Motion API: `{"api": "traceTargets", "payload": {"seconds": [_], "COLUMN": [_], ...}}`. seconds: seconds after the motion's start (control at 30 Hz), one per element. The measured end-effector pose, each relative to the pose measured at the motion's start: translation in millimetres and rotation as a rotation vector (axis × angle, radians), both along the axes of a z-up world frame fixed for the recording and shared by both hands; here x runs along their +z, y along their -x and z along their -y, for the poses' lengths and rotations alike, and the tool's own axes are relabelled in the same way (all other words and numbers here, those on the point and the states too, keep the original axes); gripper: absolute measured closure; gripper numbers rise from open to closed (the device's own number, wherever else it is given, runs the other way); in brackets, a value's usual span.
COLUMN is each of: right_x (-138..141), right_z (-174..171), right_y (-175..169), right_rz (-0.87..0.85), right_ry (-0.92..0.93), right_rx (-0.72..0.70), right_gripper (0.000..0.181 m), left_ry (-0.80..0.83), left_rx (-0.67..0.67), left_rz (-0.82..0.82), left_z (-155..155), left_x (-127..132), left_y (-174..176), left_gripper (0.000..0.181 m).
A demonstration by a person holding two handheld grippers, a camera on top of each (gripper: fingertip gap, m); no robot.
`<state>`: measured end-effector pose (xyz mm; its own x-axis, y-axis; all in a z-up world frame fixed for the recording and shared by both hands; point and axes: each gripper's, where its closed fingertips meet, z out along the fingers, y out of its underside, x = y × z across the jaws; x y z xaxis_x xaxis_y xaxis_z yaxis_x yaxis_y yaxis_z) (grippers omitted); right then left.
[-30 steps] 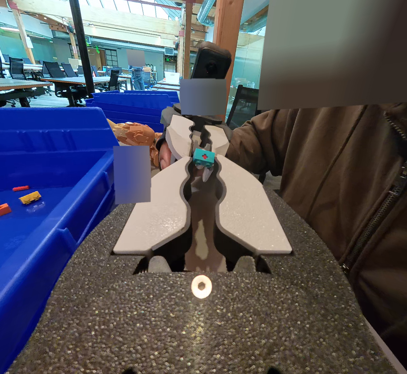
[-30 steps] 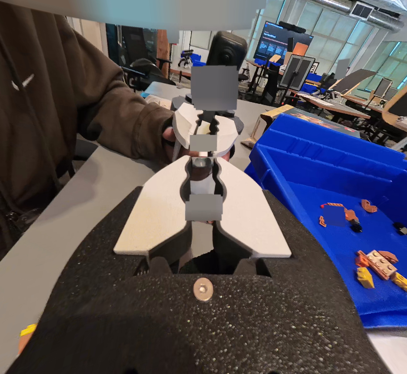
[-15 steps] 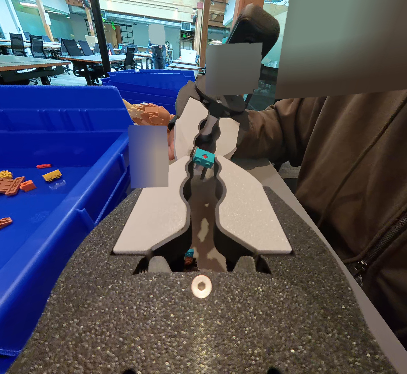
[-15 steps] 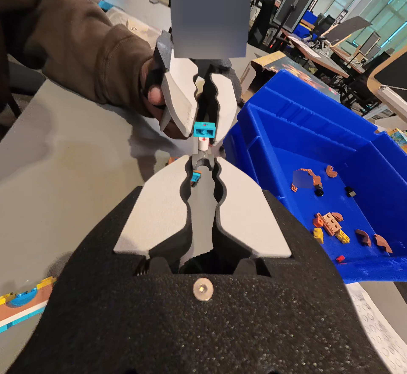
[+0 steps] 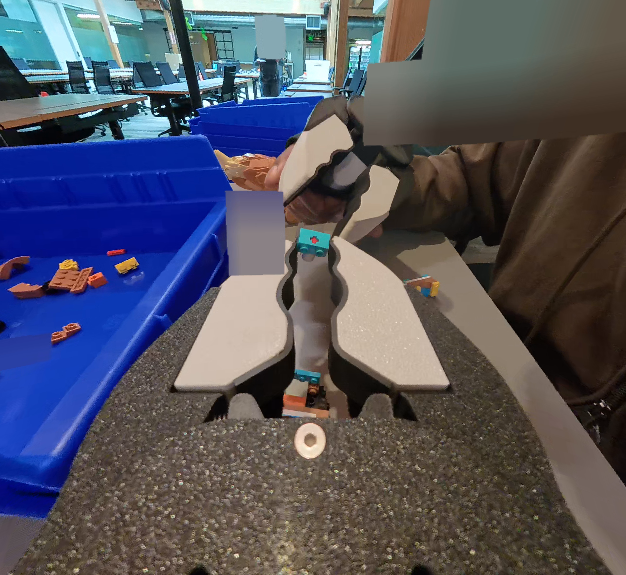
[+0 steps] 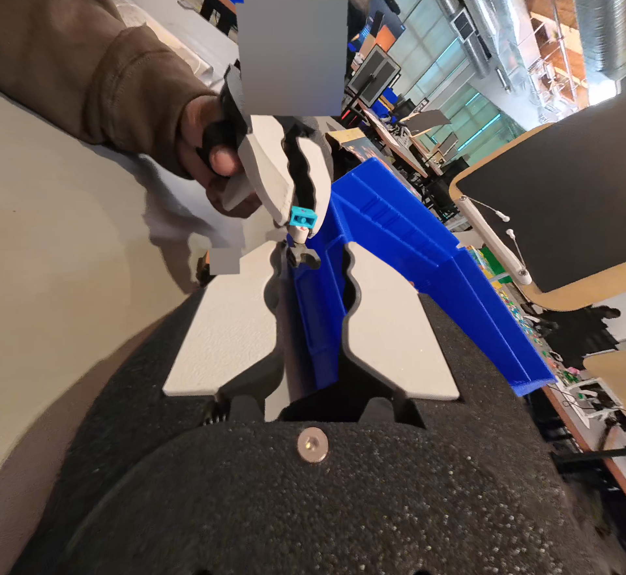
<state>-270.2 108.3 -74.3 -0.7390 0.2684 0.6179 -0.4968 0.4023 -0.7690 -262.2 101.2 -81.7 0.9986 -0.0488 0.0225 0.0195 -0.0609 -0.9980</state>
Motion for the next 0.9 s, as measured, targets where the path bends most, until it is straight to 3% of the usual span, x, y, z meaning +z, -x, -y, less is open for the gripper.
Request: {"api": "traceTargets", "payload": {"seconds": [0.23,0.47,0.57,0.77,0.9], "right_x": [-21.2,9.3,17.3,8.5,10.6], "right_z": [5.5,1.1,1.3,13.1,15.7], "right_y": [3.2,17.1,16.3,11.4,9.3], "right_rz": [0.031,0.293,0.397,0.413,0.369], "right_ry": [-0.090,0.309,0.464,0.477,0.481], "right_rx": [-0.022,-0.063,-0.015,0.017,0.018], "right_gripper": [0.162,0.162,0.163,0.162,0.162], "left_ry": [0.013,-0.112,-0.162,-0.238,-0.265], "left_rx": [0.014,0.092,0.097,0.100,0.091], "left_rz": [-0.050,0.129,0.163,0.218,0.216], "left_z": [-2.7,-4.0,-6.1,-5.7,-3.7], "left_x": [0.4,11.5,17.3,26.8,29.6], "left_y": [-3.0,13.3,12.5,11.4,9.5], "left_gripper": [0.164,0.154,0.154,0.156,0.171]}}
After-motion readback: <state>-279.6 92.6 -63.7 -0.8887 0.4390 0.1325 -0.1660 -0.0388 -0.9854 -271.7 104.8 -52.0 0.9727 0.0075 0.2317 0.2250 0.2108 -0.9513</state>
